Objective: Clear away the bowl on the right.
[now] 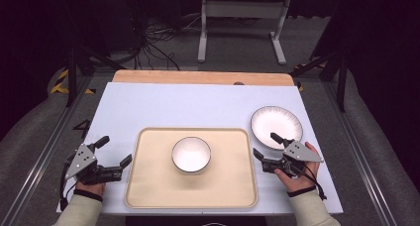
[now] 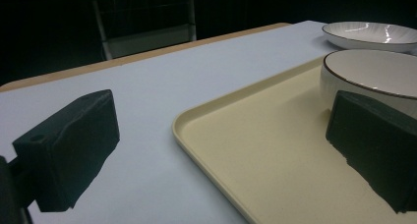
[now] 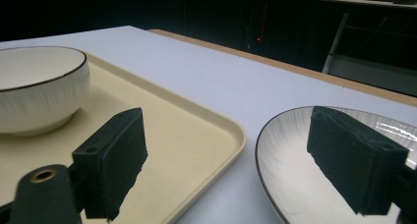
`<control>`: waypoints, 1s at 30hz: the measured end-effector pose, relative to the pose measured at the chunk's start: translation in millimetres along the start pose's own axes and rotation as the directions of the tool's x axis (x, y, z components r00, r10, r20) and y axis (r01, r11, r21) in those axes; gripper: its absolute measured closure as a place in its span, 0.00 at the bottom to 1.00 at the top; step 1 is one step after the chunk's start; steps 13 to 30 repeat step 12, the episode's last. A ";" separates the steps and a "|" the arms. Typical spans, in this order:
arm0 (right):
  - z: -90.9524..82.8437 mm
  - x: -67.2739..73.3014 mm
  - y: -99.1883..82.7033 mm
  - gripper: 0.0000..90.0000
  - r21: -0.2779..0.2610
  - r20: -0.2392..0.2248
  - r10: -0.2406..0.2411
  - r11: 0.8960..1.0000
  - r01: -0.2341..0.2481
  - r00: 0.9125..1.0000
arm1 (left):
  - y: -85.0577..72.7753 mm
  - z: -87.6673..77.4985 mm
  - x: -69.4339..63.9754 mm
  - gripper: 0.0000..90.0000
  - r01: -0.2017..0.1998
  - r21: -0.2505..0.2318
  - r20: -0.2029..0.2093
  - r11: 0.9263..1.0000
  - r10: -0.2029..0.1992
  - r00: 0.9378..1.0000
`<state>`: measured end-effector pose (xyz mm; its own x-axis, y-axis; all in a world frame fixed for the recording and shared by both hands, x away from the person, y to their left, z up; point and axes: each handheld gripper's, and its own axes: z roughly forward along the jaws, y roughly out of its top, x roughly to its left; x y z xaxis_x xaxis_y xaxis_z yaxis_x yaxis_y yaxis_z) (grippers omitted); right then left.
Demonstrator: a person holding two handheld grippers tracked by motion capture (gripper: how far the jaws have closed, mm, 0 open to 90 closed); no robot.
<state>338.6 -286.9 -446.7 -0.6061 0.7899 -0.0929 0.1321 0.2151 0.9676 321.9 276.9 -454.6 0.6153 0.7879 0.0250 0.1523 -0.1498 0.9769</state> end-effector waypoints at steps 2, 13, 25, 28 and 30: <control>-0.4 1.6 -2.0 0.18 0.003 0.005 -0.008 1.000 0.008 1.000 | 0.0 -0.1 0.1 0.00 0.001 0.000 0.000 1.000 -0.001 1.000; -2.3 2.9 -0.9 0.18 -0.015 0.004 -0.011 1.000 0.012 1.000 | 0.0 0.1 0.2 0.00 0.005 0.001 0.001 1.000 -0.005 1.000; -2.3 2.9 -0.9 0.18 -0.015 0.004 -0.011 1.000 0.012 1.000 | 0.0 0.1 0.2 0.00 0.005 0.001 0.001 1.000 -0.005 1.000; -2.3 2.9 -0.9 0.18 -0.015 0.004 -0.011 1.000 0.012 1.000 | 0.0 0.1 0.2 0.00 0.005 0.001 0.001 1.000 -0.005 1.000; -2.3 2.9 -0.9 0.18 -0.015 0.004 -0.011 1.000 0.012 1.000 | 0.0 0.1 0.2 0.00 0.005 0.001 0.001 1.000 -0.005 1.000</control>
